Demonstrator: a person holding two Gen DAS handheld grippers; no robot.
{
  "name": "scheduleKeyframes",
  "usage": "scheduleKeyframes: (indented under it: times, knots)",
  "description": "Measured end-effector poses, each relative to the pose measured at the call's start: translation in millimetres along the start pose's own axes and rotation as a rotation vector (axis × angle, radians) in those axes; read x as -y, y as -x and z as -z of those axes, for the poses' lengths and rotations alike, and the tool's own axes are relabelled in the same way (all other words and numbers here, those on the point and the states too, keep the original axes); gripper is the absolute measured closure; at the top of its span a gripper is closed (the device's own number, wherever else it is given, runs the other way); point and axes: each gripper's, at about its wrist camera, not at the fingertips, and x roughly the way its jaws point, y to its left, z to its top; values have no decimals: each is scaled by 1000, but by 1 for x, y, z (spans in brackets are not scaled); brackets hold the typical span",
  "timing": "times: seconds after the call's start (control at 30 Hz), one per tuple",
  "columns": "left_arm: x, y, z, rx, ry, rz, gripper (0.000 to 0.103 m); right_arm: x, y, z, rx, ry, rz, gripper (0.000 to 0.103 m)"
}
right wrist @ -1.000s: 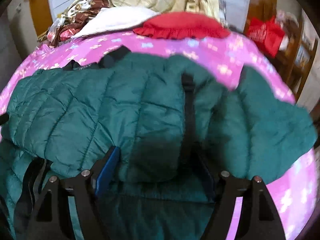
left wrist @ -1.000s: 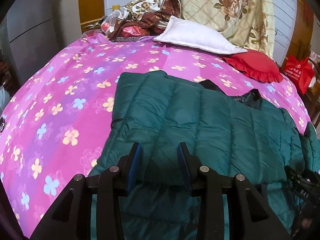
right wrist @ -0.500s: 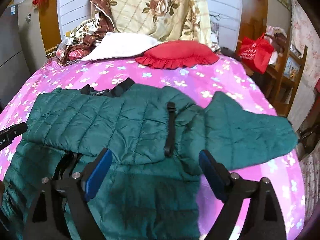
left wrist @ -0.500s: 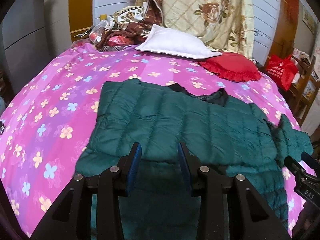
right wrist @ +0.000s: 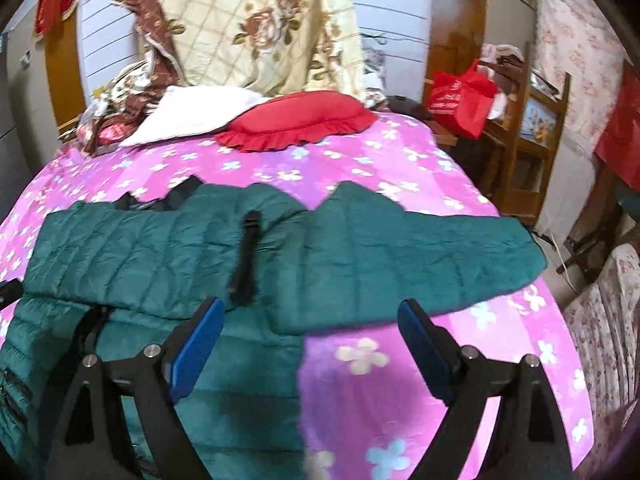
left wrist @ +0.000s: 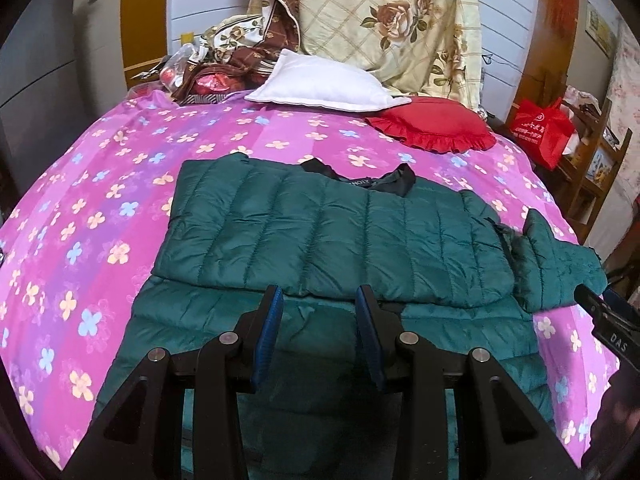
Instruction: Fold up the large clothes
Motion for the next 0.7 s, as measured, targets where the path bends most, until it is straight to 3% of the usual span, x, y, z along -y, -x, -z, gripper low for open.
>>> scheduleKeyframes:
  times: [0.37, 0.7]
  knots:
    - [10, -1, -3, 9, -6, 7, 84, 79, -27, -2, -24, -128, 111, 12]
    - [3, -29, -11, -13, 27, 1, 84, 118, -56, -6, -55, -188, 154, 12]
